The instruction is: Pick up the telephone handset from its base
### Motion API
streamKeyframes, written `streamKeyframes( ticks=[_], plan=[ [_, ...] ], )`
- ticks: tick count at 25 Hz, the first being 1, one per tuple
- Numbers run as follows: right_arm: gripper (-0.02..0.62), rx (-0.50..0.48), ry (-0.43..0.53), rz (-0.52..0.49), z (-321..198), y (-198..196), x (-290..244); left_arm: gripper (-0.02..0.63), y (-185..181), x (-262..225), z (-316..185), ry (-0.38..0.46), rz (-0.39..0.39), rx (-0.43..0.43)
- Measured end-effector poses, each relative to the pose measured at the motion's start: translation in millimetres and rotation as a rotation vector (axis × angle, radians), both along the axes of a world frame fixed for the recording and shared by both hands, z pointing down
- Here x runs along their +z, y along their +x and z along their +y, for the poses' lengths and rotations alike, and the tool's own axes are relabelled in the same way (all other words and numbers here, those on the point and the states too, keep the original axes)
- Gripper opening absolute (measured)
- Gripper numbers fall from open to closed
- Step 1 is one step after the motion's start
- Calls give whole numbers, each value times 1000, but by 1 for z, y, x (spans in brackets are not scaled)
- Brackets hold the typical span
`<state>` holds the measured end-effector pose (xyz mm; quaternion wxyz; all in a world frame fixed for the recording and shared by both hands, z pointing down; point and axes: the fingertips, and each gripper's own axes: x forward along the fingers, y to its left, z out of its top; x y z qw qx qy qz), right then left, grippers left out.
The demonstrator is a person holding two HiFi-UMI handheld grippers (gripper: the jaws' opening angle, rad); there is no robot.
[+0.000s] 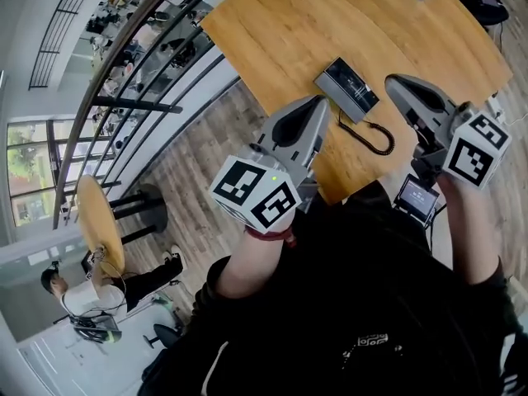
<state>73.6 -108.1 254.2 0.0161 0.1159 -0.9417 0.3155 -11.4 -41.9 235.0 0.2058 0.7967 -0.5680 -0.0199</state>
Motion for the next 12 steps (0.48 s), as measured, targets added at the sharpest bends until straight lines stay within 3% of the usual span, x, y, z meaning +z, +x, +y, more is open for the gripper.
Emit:
streamKeyframes(
  ticks=[4,12],
  plan=[
    [17,33,6,-11,0,4,6,5,-8,30,-4,-62,15,31],
    [17,51,57,54,-34,12,26,5,16,59,-50,-115,48,132]
  ],
)
